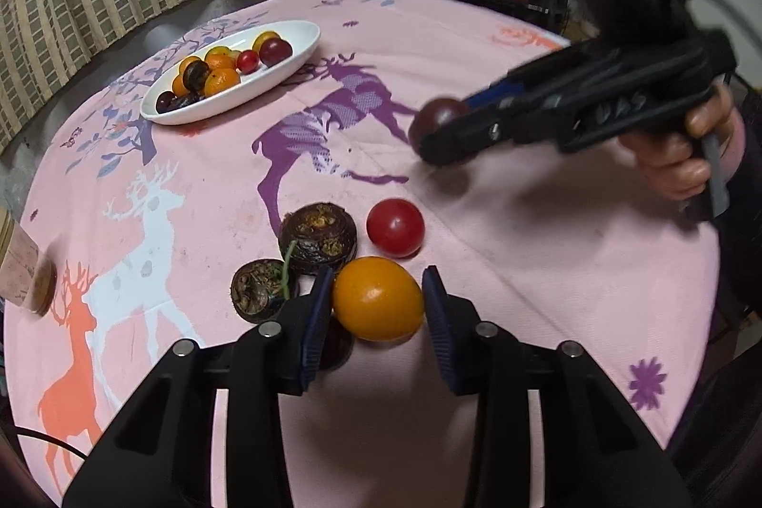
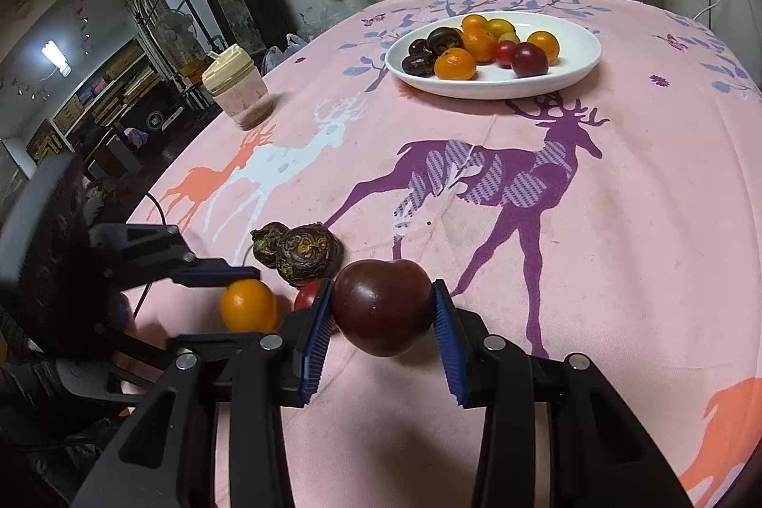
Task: Organize fruits
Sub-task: 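Move a dark tomato with the right tool while the left moves a yellow tomato, then move a red tomato with the right tool while the left moves a dark cherry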
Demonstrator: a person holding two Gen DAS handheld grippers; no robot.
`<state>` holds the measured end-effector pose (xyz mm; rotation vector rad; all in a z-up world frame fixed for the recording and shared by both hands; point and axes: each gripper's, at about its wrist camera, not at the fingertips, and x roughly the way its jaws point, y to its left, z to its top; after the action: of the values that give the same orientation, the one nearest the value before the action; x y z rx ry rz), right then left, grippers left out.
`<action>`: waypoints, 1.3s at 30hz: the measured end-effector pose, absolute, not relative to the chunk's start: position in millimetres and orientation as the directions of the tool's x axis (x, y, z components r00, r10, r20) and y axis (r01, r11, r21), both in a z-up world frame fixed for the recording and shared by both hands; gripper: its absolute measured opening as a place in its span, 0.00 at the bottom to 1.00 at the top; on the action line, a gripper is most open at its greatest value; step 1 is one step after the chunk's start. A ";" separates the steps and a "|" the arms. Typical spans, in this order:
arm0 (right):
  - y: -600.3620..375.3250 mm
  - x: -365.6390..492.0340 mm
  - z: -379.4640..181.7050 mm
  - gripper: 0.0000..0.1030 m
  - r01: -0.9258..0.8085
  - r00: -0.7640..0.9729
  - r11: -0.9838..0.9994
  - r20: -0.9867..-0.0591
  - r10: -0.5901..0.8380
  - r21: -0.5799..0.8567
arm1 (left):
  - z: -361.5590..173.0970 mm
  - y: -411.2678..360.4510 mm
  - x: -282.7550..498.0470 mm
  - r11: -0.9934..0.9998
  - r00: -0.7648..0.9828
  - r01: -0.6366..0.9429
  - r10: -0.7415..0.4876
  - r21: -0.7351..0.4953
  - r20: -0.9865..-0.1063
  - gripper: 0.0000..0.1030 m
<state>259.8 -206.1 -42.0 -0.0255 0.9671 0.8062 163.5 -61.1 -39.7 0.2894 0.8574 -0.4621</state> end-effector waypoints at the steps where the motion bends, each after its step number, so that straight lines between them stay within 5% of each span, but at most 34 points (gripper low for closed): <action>1: -206.2 260.2 -43.5 0.41 -0.619 0.305 0.718 -0.745 0.593 0.318 | -35.0 -58.3 162.8 0.864 0.568 0.501 -0.289 0.046 -0.771 0.36; 7: -207.0 262.2 -43.2 0.40 -0.629 0.328 0.712 -0.724 0.607 0.312 | -2.8 -29.0 190.0 0.868 0.570 0.487 -0.399 -0.097 -0.718 0.37; 17: -191.6 359.4 -13.4 0.40 -0.498 0.519 0.802 -0.628 0.580 0.329 | 10.8 -4.8 367.4 0.931 0.630 0.316 -0.350 -0.182 -0.693 0.37; 22: -171.3 428.1 -21.7 0.41 -0.435 0.567 0.846 -0.637 0.522 0.307 | 3.0 -11.9 428.5 0.960 0.664 0.250 -0.263 -0.124 -0.700 0.38; 24: -168.3 441.3 -25.9 0.50 -0.412 0.578 0.857 -0.638 0.509 0.309 | -0.1 -10.0 438.6 0.972 0.680 0.215 -0.217 -0.093 -0.700 0.48; 26: -165.4 439.8 -24.5 0.53 -0.403 0.593 0.868 -0.639 0.490 0.291 | 4.7 -4.9 430.1 0.985 0.722 0.167 -0.157 -0.050 -0.674 0.79; 28: -166.7 421.9 -17.2 0.56 -0.441 0.596 0.850 -0.614 0.518 0.289 | 11.4 2.0 412.1 0.990 0.769 0.141 -0.121 -0.018 -0.628 0.91; 31: -164.2 387.6 -9.0 0.63 -0.507 0.583 0.821 -0.598 0.550 0.262 | 19.5 6.8 384.3 0.991 0.787 0.129 -0.087 0.025 -0.611 0.94; 39: -150.2 304.1 -9.2 0.64 -0.557 0.556 0.821 -0.677 0.482 0.126 | 13.7 33.2 289.1 0.998 0.797 0.040 -0.063 -0.052 -0.601 0.95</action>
<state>304.1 -150.2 -9.2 -0.1074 0.7651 0.6145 289.1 33.2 13.7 -0.0374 0.6467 -0.0553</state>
